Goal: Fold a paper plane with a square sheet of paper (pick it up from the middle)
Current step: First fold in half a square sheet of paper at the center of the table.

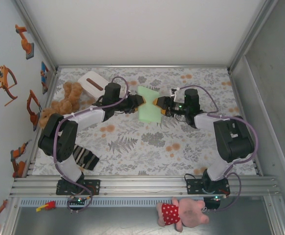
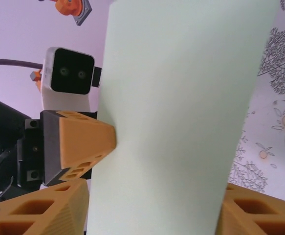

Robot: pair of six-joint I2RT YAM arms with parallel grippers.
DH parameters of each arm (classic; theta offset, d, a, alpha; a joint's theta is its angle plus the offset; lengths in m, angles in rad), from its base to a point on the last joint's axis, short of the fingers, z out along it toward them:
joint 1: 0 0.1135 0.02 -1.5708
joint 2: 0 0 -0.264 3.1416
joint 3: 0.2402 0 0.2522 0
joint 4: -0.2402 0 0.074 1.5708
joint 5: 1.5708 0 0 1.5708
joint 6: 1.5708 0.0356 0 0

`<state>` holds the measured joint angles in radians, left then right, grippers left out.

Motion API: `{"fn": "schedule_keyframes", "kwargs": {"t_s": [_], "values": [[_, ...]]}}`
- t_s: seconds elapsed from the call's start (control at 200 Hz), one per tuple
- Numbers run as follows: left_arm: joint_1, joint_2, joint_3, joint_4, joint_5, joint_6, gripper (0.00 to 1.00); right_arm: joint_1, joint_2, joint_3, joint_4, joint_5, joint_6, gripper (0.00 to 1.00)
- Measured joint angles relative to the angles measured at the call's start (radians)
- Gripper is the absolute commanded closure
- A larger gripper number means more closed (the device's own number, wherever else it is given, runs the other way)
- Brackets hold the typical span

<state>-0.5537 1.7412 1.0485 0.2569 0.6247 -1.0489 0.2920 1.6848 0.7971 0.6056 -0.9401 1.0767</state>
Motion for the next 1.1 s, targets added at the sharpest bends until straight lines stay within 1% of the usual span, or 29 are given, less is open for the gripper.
{"fn": "schedule_keyframes", "kwargs": {"t_s": [0.03, 0.175, 0.235, 0.295, 0.336, 0.371, 0.446, 0.481, 0.546, 0.611, 0.731, 0.746, 0.821, 0.956, 1.097], "values": [[0.0, 0.0, -0.002, -0.01, 0.0, 0.01, 0.66, -0.002, 0.0, -0.002, 0.005, 0.001, 0.002, 0.55], [0.0, 0.0, -0.01, -0.052, 0.001, 0.045, 0.66, -0.004, -0.002, -0.005, 0.013, -0.002, 0.002, 0.75], [0.0, 0.0, -0.012, -0.066, 0.001, 0.056, 0.66, -0.004, -0.002, -0.005, 0.013, -0.002, 0.007, 0.86], [0.003, 0.0, -0.012, -0.075, 0.001, 0.063, 0.65, -0.004, -0.002, -0.005, 0.012, -0.002, 0.01, 0.94], [0.004, -0.001, -0.012, -0.08, 0.0, 0.068, 0.62, -0.004, -0.002, -0.005, 0.008, -0.002, 0.007, 1.0], [0.005, -0.002, -0.012, -0.089, 0.0, 0.072, 0.57, -0.004, -0.002, -0.005, 0.005, -0.003, 0.007, 1.0], [0.005, -0.005, -0.012, -0.111, -0.01, 0.093, 0.41, -0.004, -0.002, -0.005, -0.004, 0.002, 0.003, 1.0], [0.005, -0.007, -0.012, -0.122, -0.022, 0.101, 0.32, -0.004, -0.002, -0.005, -0.018, 0.008, -0.004, 1.0], [0.006, -0.016, -0.014, -0.153, -0.056, 0.116, 0.2, -0.005, -0.007, -0.005, -0.065, 0.024, -0.03, 1.0], [0.009, -0.034, -0.023, -0.186, -0.102, 0.133, 0.12, -0.006, -0.024, -0.001, -0.144, 0.047, -0.068, 1.0], [0.028, -0.078, -0.048, -0.238, -0.19, 0.156, 0.01, -0.008, -0.088, 0.054, -0.381, 0.122, -0.178, 1.0], [0.032, -0.084, -0.05, -0.244, -0.201, 0.159, 0.0, -0.008, -0.097, 0.064, -0.407, 0.132, -0.193, 1.0], [0.051, -0.12, -0.064, -0.272, -0.249, 0.175, 0.04, -0.011, -0.151, 0.121, -0.548, 0.186, -0.263, 1.0], [0.077, -0.189, -0.076, -0.315, -0.317, 0.214, 0.04, -0.019, -0.256, 0.225, -0.782, 0.284, -0.37, 1.0], [0.089, -0.242, -0.078, -0.332, -0.354, 0.25, 0.04, -0.018, -0.301, 0.326, -0.954, 0.343, -0.424, 1.0]]}}
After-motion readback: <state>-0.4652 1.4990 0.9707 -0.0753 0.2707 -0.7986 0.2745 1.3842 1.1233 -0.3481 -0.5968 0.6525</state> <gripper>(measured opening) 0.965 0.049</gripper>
